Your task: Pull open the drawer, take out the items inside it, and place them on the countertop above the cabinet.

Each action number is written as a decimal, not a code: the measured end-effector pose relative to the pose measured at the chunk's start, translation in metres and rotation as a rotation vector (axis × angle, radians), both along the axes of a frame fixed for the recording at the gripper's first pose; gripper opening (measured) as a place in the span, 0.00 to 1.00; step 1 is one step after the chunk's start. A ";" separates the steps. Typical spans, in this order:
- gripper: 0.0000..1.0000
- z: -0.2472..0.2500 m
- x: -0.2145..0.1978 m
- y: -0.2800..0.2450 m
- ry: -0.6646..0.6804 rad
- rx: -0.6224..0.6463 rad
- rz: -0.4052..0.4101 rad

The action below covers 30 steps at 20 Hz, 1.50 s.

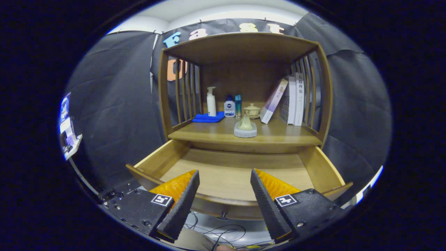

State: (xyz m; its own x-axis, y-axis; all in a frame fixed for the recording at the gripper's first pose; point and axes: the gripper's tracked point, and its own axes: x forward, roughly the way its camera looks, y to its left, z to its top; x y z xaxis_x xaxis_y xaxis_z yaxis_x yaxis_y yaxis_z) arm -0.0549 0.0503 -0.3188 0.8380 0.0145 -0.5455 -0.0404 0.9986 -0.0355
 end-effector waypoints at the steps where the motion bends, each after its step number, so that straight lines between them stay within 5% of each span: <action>1: 0.93 -0.004 -0.008 -0.002 -0.002 -0.017 -0.003; 11: 0.95 -0.062 -0.064 0.002 0.090 -0.054 -0.055; 30: 0.96 -0.093 -0.030 -0.018 0.039 -0.150 -0.195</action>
